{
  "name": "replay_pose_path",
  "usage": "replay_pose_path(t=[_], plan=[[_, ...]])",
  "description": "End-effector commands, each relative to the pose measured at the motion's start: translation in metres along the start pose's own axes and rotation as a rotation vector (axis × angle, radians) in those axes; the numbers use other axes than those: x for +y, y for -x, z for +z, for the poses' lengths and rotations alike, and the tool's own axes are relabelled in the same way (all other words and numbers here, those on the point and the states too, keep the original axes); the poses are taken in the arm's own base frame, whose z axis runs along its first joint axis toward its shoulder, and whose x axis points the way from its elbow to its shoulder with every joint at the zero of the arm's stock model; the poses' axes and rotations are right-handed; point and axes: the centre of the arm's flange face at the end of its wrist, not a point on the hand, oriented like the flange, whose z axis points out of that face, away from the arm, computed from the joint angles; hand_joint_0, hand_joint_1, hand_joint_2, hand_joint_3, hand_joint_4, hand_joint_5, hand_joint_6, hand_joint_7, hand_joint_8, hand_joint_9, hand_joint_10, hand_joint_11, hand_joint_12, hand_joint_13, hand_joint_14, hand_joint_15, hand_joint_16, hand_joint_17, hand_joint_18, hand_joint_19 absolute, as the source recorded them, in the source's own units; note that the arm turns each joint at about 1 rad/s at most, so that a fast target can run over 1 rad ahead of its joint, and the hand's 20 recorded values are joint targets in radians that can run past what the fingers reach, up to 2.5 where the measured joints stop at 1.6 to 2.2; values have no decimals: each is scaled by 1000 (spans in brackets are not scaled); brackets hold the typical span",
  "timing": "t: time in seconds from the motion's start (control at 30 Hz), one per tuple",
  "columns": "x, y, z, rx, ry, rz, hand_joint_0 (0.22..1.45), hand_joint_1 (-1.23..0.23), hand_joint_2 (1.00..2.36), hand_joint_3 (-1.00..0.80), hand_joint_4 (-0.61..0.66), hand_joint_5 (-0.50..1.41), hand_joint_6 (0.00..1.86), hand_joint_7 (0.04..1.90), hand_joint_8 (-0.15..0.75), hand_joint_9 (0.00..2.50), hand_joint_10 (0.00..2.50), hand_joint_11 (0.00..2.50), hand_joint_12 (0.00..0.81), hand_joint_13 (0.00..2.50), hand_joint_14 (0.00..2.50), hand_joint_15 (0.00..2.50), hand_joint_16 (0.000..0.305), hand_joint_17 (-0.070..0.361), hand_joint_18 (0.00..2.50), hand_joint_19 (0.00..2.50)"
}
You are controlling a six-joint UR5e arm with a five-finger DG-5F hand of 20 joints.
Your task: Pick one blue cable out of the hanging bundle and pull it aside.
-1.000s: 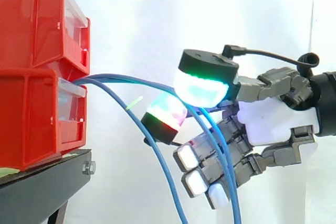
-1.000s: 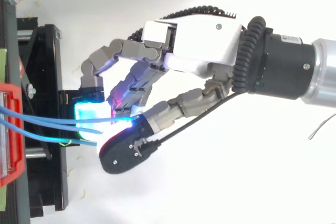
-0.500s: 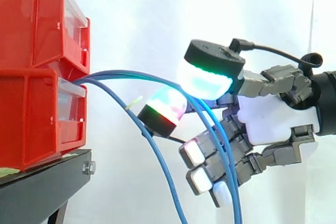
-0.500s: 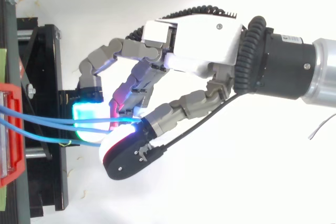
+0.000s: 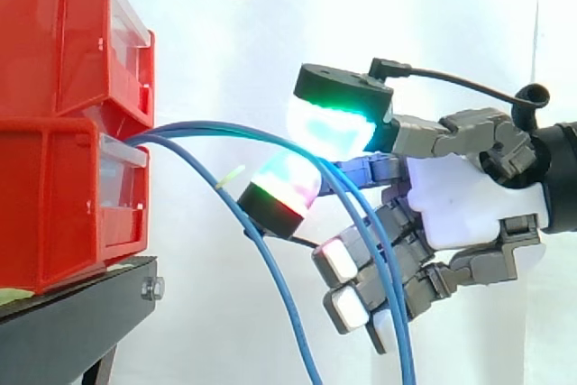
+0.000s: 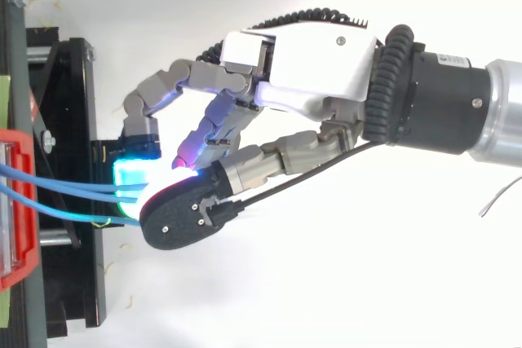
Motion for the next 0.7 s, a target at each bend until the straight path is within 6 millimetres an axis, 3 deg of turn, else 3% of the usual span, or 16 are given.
replay_pose_path(t=[0.0, 0.23, 0.67], plan=[[-1, 0, 0, 0, -1, 0, 564, -703, 1013, -275, -96, -141, 877, 1108, 298, 969, 23, 726, 400, 938, 22, 622, 49, 109, 872, 679], [-1, 0, 0, 0, -3, -1, 615, -813, 1017, -193, -115, -156, 894, 1104, 293, 924, 23, 736, 395, 926, 21, 620, 48, 109, 870, 653], [-1, 0, 0, 1, -6, -2, 794, -921, 1000, -492, -301, -168, 923, 1202, 258, 912, 21, 729, 365, 922, 23, 608, 44, 99, 848, 589]])
